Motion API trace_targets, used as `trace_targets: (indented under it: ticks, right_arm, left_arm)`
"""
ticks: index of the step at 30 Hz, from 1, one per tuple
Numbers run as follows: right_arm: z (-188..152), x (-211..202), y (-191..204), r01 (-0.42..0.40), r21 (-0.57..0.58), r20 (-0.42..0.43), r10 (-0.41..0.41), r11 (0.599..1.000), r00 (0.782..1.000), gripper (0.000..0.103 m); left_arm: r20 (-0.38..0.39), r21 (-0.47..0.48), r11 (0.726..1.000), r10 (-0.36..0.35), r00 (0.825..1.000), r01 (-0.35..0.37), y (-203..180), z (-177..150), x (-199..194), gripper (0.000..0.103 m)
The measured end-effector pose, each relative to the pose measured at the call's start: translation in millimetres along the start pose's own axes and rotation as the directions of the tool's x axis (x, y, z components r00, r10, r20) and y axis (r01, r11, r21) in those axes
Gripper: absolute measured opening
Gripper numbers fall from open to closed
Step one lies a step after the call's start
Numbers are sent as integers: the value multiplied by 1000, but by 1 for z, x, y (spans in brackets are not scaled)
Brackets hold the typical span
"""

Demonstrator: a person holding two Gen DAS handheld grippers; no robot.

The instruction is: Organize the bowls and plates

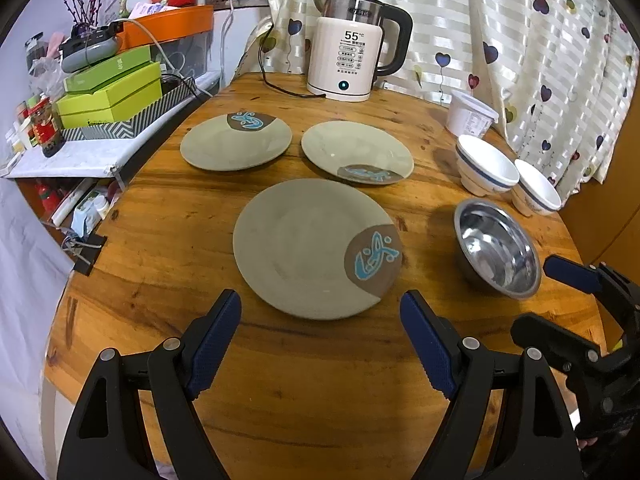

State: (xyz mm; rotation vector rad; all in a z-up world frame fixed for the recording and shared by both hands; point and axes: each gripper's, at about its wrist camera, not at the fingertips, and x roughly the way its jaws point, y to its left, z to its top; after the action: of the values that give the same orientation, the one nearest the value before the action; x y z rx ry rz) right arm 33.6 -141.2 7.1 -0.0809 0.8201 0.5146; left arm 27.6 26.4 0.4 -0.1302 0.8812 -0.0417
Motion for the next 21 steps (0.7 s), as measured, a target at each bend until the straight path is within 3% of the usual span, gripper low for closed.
trace_targets:
  ticks: [9,15,21]
  right_arm:
    - [44,18,3,9,-25,-5,-10,1000,1000,94]
    - [78,39,3,-56,-3,-24,56,998,998,94]
    - [115,67,10,-102,-29,-42,101,994,994,93]
  left_arm:
    - [21,-72,997,-39,999,41,30,19,6,82]
    - [39,-120,992,-43,998,48,61,37,12,82]
    - [44,-162,987,5,999,2,89,55,26,82]
